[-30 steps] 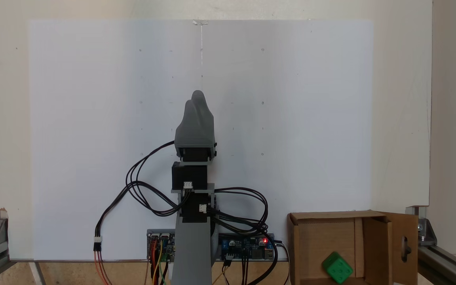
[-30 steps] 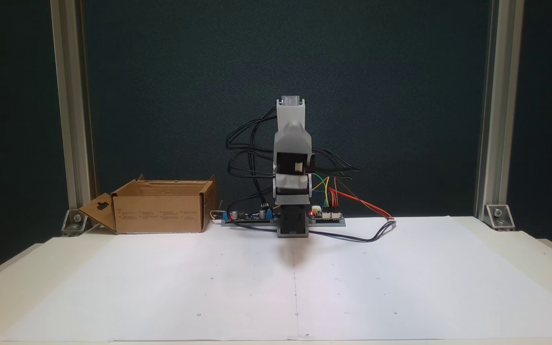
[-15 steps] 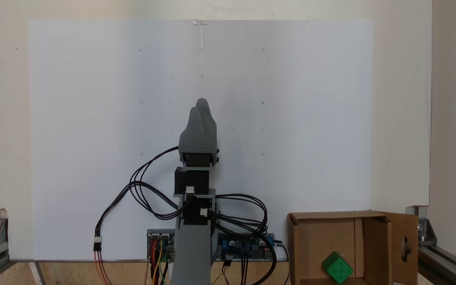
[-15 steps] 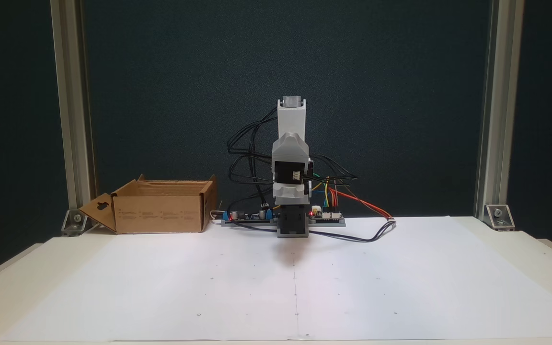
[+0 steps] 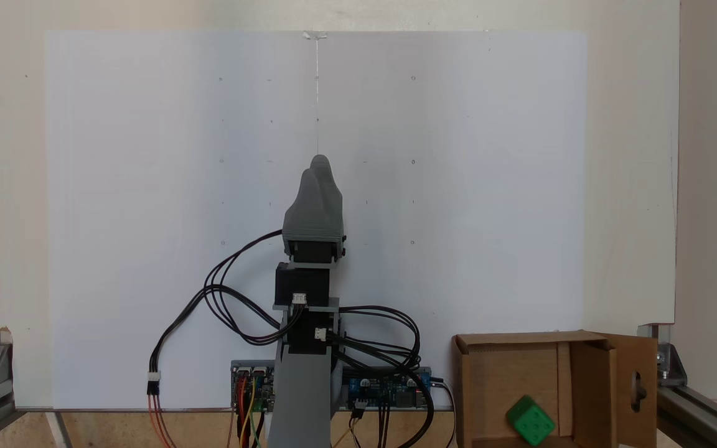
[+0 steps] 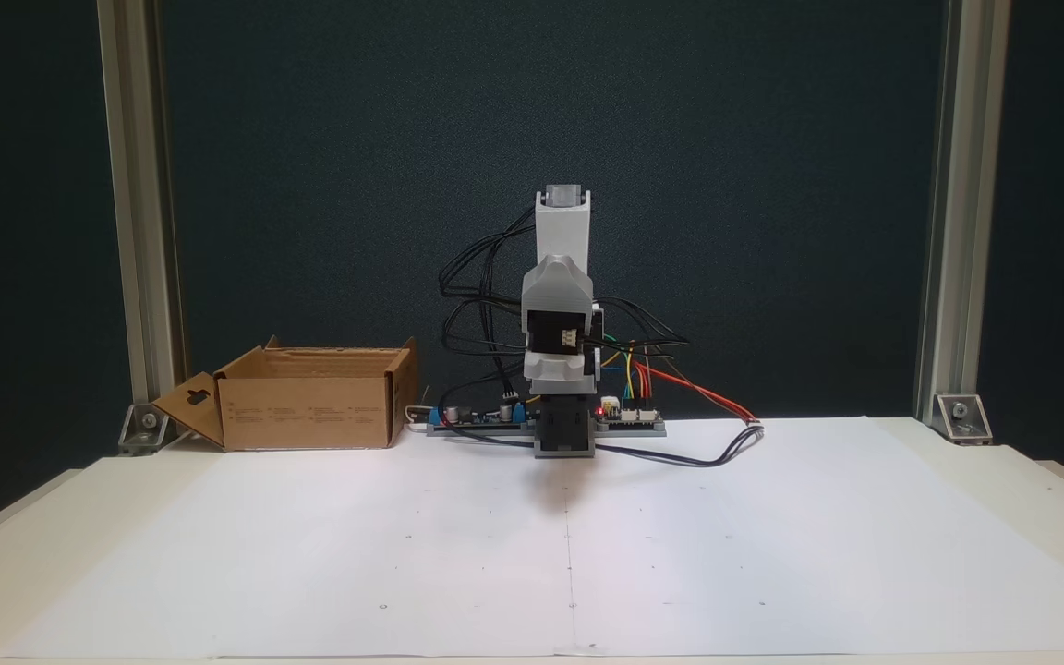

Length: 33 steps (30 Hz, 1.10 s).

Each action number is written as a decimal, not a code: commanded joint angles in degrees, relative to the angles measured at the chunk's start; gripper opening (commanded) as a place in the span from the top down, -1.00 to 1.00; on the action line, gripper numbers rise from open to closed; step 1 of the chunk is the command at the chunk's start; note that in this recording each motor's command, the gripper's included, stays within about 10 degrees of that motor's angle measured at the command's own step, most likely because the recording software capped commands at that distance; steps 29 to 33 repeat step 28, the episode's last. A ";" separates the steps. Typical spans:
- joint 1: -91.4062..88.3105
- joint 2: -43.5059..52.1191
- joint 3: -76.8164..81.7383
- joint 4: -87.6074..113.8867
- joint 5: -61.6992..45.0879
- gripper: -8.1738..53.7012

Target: Grasp a green dice and put it in the bin.

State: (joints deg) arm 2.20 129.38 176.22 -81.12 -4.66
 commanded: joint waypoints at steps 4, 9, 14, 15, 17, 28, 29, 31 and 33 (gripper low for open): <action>0.35 5.63 2.99 -0.88 2.11 -0.69; 0.09 5.54 2.99 -0.53 2.11 -0.70; 0.09 5.54 2.99 -0.44 2.11 -0.70; 0.09 5.54 2.99 -0.44 2.11 -0.70; 0.00 5.54 2.99 -0.44 2.11 -0.70; -0.70 5.54 2.99 -0.44 2.11 -0.70; -0.70 5.54 2.99 -0.44 2.11 -0.70; -0.70 5.54 2.99 -0.44 2.11 -0.70; -0.70 5.54 2.99 -0.44 2.11 -0.70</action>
